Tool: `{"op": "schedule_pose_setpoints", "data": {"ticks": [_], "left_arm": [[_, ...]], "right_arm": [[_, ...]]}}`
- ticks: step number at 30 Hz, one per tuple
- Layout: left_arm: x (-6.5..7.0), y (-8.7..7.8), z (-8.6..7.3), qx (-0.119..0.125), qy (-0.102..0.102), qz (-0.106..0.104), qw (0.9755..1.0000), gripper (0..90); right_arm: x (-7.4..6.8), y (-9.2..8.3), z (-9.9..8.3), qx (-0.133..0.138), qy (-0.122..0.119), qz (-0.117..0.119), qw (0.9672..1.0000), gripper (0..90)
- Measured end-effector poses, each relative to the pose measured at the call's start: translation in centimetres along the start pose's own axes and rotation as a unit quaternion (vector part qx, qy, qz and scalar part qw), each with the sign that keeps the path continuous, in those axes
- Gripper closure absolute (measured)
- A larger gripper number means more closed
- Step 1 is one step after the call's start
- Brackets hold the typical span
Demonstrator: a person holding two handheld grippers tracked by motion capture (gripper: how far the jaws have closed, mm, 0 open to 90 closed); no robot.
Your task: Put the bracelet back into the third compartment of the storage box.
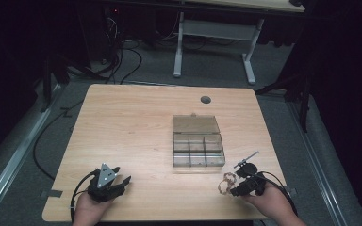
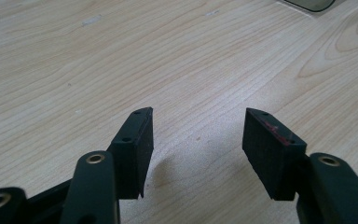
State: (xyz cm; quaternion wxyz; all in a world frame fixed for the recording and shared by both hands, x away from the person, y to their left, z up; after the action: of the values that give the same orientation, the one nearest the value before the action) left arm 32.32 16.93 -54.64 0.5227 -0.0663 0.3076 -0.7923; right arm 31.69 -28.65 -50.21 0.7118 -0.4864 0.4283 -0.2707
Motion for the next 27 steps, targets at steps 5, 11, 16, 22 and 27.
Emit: {"op": "schedule_pose_setpoints", "data": {"ticks": [5, 11, 16, 22, 27], "left_arm": [[0.0, 0.0, 0.0, 0.0, 0.001, 0.0, 1.0, 43.7], [0.0, 0.0, 0.0, 0.0, 0.003, 0.001, 1.0, 43.7], [0.1, 0.0, 0.0, 0.001, 0.003, 0.001, 1.0, 43.7], [0.1, 0.0, 0.0, 0.002, 0.003, -0.002, 1.0, 43.5], [0.1, -0.1, 0.0, 0.003, 0.004, -0.003, 1.0, 43.4]], "right_arm": [[0.2, 0.0, 0.2, -0.021, 0.013, 0.002, 0.9997, 46.9], [0.2, -0.2, 0.8, -0.021, 0.017, 0.011, 0.9996, 43.5], [-0.1, 0.0, 2.0, -0.004, 0.024, 0.01, 0.9997, 38.7], [0.4, 0.7, 2.9, -0.006, 0.034, -0.008, 0.9994, 39.2], [0.2, 1.1, 3.2, -0.02, 0.011, -0.03, 0.9993, 58.4]]}}
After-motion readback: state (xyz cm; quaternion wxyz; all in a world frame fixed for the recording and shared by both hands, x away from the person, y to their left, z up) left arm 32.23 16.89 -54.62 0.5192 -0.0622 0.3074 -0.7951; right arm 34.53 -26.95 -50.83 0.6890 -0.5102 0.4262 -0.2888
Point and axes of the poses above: each handheld gripper's, and its own axes: y roughly forward along the jaws, z roughly out of its top, x roughly to its right, the point moved 2 cm from there along y, roughly forward along the jaws, and after that the axes turned 15 degrees about z, right-handed, at the moved point
